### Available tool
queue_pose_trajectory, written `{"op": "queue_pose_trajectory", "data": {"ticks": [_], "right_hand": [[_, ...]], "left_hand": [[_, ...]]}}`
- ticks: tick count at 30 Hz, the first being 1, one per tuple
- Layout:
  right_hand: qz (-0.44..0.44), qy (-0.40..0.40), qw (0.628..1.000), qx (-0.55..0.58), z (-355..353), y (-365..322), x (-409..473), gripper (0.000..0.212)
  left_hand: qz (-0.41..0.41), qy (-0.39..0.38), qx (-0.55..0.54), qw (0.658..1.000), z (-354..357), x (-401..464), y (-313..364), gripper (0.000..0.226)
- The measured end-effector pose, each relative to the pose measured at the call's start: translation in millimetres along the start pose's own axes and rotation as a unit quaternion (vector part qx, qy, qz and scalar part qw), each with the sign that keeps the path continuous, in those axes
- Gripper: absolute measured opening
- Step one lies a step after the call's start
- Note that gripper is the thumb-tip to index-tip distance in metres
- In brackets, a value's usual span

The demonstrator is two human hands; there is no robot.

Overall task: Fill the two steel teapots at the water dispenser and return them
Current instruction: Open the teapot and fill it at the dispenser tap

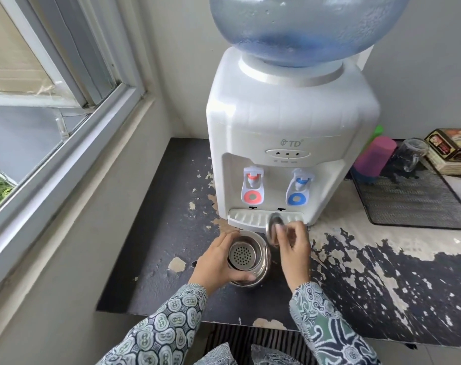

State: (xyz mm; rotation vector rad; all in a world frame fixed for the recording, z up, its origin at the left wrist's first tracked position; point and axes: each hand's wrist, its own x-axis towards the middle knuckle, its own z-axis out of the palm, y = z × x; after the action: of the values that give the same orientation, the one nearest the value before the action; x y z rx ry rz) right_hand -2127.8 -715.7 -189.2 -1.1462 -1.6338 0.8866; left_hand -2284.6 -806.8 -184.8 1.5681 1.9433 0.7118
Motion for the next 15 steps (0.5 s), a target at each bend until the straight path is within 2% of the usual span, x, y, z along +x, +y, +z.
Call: {"op": "queue_pose_trajectory", "data": {"ticks": [2, 4, 7, 10, 13, 15], "right_hand": [[0.039, -0.002, 0.999, -0.024, -15.4, 16.0, -1.5, 0.015], [0.068, -0.032, 0.994, -0.084, -27.1, 31.4, -6.2, 0.016], [0.054, -0.101, 0.974, -0.198, -37.1, 47.2, -15.1, 0.019], [0.055, -0.152, 0.950, -0.266, -40.0, 54.5, -23.4, 0.021], [0.072, -0.148, 0.939, -0.302, -36.4, 50.0, -23.8, 0.026], [0.073, -0.114, 0.950, -0.283, -31.9, 37.1, -22.6, 0.031]], "left_hand": [[0.009, -0.001, 0.001, 1.000, 1.2, -0.7, -1.2, 0.100], [0.019, -0.001, -0.001, 1.000, 1.2, -1.1, -1.3, 0.099], [0.028, -0.001, -0.006, 1.000, 1.7, -1.5, -3.6, 0.099], [0.043, -0.003, 0.007, 0.999, 3.5, -1.3, -6.6, 0.103], [0.043, -0.013, 0.065, 0.997, 2.3, -3.0, -3.8, 0.108], [0.048, 0.024, 0.147, 0.988, 4.2, -8.0, -1.4, 0.114]]}}
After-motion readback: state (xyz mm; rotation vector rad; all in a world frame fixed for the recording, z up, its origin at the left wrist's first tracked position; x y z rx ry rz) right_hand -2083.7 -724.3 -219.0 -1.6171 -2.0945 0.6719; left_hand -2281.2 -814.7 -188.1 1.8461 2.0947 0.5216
